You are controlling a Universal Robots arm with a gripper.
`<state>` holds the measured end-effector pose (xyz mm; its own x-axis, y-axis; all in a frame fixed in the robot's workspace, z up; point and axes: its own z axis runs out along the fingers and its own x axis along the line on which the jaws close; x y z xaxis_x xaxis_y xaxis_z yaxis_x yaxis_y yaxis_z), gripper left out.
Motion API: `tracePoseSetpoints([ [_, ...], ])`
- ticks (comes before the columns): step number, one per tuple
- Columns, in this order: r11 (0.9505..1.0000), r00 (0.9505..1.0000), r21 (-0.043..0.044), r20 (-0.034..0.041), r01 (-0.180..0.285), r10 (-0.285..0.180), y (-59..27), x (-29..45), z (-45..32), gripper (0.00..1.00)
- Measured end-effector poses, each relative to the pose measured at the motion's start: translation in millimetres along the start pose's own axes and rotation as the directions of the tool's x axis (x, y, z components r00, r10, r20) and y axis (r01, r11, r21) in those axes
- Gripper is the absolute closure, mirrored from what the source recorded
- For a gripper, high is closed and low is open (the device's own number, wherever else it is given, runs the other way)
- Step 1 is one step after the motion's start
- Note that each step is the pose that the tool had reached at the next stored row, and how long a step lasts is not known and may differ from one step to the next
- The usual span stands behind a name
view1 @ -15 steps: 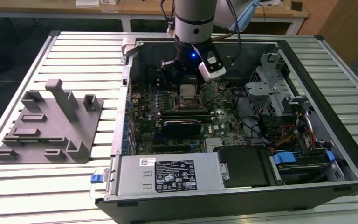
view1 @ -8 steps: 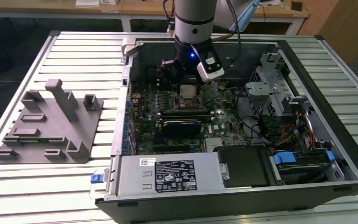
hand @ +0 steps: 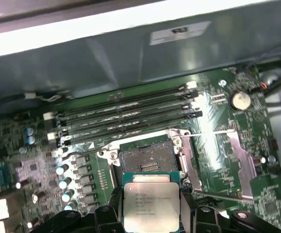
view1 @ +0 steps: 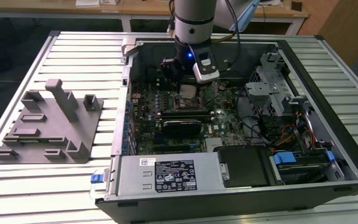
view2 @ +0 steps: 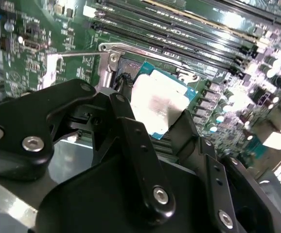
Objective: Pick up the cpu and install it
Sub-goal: 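Place the cpu into insertion slot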
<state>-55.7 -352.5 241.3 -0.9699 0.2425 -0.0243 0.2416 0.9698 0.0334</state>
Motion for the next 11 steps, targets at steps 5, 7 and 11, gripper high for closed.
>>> tracePoseSetpoints([
  [5,0.9961,0.9961,0.0019,0.003,-0.088,0.088,0.0,0.0,0.1,0.45],
  [7,0.9924,0.9924,0.0027,0.0042,-0.123,0.123,0.0,0.0,0.2,0.45],
  [11,0.9809,0.9809,0.0041,0.0069,-0.194,0.194,0.0,0.0,0.3,0.45],
])
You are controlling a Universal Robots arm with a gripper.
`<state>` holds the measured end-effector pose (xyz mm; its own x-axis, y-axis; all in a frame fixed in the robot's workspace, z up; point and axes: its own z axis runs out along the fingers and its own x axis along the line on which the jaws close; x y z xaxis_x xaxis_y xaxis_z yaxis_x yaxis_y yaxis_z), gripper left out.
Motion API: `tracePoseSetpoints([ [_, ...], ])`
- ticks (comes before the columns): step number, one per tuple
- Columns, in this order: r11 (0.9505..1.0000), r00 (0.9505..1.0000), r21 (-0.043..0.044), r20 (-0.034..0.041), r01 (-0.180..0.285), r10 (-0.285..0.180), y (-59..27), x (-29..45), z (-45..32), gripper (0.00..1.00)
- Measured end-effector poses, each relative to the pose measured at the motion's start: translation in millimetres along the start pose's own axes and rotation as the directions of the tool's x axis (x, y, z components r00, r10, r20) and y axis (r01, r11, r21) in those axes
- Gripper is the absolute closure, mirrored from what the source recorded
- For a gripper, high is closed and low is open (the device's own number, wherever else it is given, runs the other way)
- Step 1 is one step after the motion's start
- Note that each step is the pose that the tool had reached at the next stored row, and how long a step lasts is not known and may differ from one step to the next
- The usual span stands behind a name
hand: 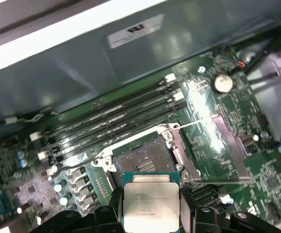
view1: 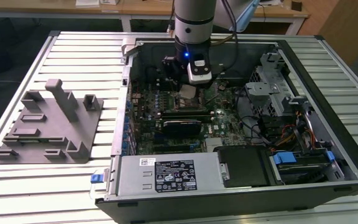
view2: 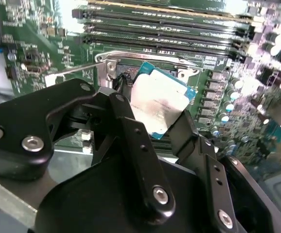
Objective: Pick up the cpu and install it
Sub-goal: 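Place the cpu into insertion slot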
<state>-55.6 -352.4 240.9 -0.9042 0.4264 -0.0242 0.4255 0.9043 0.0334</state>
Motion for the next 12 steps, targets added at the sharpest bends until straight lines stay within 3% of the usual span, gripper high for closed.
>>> tracePoseSetpoints([
  [6,0.994,0.994,0.0026,0.0038,-0.109,0.109,0.0,0.0,0.3,0.45],
  [12,0.9762,0.9762,0.0045,0.0078,-0.217,0.217,0.0,0.0,0.9,0.45],
])
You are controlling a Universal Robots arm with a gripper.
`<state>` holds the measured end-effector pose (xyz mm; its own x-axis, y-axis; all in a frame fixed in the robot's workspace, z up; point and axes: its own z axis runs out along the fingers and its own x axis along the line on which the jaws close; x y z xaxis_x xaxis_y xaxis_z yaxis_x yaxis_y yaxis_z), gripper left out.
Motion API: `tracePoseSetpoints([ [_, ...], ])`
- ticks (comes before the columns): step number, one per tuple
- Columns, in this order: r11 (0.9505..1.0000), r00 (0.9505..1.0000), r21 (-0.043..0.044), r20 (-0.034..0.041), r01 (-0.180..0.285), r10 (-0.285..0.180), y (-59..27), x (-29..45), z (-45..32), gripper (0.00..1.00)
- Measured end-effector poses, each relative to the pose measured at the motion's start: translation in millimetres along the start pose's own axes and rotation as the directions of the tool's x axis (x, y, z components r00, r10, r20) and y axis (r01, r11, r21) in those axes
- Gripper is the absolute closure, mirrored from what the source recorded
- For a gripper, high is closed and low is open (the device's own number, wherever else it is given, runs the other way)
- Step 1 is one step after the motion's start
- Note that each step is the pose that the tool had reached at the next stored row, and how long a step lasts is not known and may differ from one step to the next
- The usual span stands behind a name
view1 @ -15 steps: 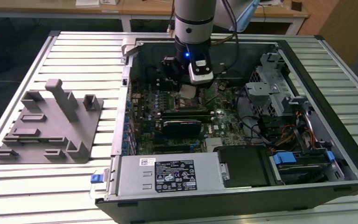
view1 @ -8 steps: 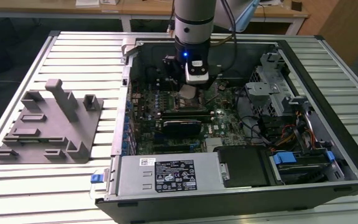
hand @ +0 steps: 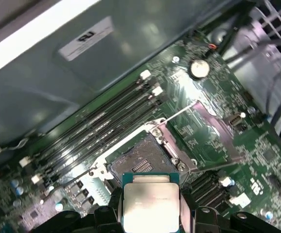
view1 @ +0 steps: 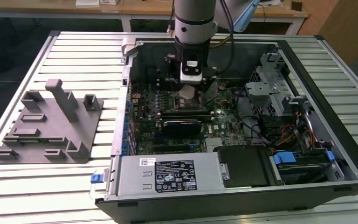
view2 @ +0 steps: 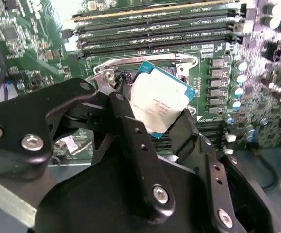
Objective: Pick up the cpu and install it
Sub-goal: 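Place the cpu into insertion slot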
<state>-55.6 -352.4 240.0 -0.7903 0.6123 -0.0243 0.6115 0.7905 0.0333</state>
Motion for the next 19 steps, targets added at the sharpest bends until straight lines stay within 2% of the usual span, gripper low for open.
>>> tracePoseSetpoints([
  [4,0.9973,0.9973,0.0017,0.0025,-0.073,0.073,0.0,0.0,0.4,0.45],
  [9,0.9867,0.9867,0.0035,0.0057,-0.163,0.163,0.0,0.0,1.0,0.45],
  [14,0.9678,0.9678,0.005,0.0092,-0.252,0.252,-0.1,0.0,1.6,0.45],
  [18,0.9471,0.9471,0.006,0.012,-0.321,0.321,-0.1,0.0,2.1,0.45],
  [19,0.9406,0.9406,0.0062,0.0127,-0.339,0.339,-0.1,0.1,2.3,0.45],
])
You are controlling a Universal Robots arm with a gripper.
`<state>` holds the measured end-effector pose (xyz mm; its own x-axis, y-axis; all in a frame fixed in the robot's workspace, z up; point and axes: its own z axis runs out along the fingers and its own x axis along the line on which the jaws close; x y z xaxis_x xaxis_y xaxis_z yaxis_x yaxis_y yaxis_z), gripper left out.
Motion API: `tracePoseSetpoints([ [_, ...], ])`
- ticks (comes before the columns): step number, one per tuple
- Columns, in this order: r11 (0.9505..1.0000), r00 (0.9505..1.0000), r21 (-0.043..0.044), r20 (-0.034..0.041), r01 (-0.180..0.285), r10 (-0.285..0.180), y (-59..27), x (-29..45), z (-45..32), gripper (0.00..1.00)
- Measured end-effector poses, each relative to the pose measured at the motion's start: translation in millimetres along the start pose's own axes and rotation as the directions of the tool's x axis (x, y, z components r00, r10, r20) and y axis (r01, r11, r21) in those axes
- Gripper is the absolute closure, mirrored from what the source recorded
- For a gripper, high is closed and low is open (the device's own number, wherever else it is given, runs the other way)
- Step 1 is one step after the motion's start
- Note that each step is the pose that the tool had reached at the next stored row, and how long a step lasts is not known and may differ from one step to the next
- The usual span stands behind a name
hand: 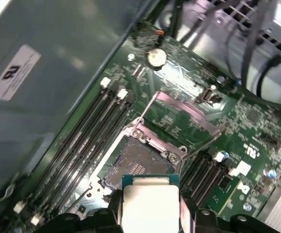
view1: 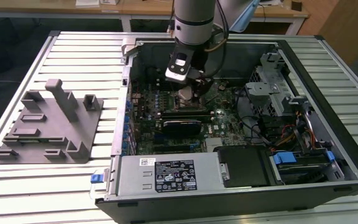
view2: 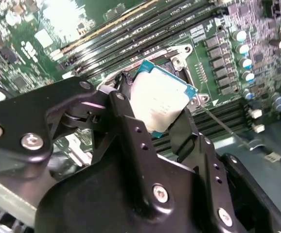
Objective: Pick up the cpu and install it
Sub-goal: 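Place the cpu into insertion slot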
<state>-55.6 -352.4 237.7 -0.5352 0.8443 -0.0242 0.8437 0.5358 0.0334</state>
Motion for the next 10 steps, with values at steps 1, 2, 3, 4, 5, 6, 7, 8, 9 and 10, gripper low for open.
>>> tracePoseSetpoints([
  [1,0.9998,0.9998,0.0006,0.0006,-0.018,0.018,0.0,0.0,0.1,0.45],
  [2,0.9994,0.9994,0.0009,0.0012,-0.036,0.036,0.0,0.0,0.2,0.45],
  [3,0.9985,0.9985,0.0014,0.0019,-0.054,0.054,0.0,0.0,0.3,0.45],
  [4,0.9974,0.9974,0.0017,0.0025,-0.072,0.072,0.0,0.0,0.5,0.45],
  [5,0.9959,0.9959,0.0021,0.0031,-0.09,0.09,0.0,0.0,0.6,0.45],
  [6,0.9941,0.9941,0.0026,0.0038,-0.108,0.108,-0.1,0.0,0.7,0.45],
  [7,0.992,0.992,0.0029,0.0044,-0.126,0.126,0.0,0.0,0.8,0.45],
  [8,0.9896,0.9896,0.0032,0.0051,-0.144,0.144,-0.1,0.0,1.0,0.45],
  [9,0.9867,0.9867,0.0036,0.0057,-0.163,0.163,-0.1,0.0,1.1,0.45],
  [10,0.9836,0.9836,0.0039,0.0064,-0.18,0.18,-0.1,0.0,1.2,0.45],
])
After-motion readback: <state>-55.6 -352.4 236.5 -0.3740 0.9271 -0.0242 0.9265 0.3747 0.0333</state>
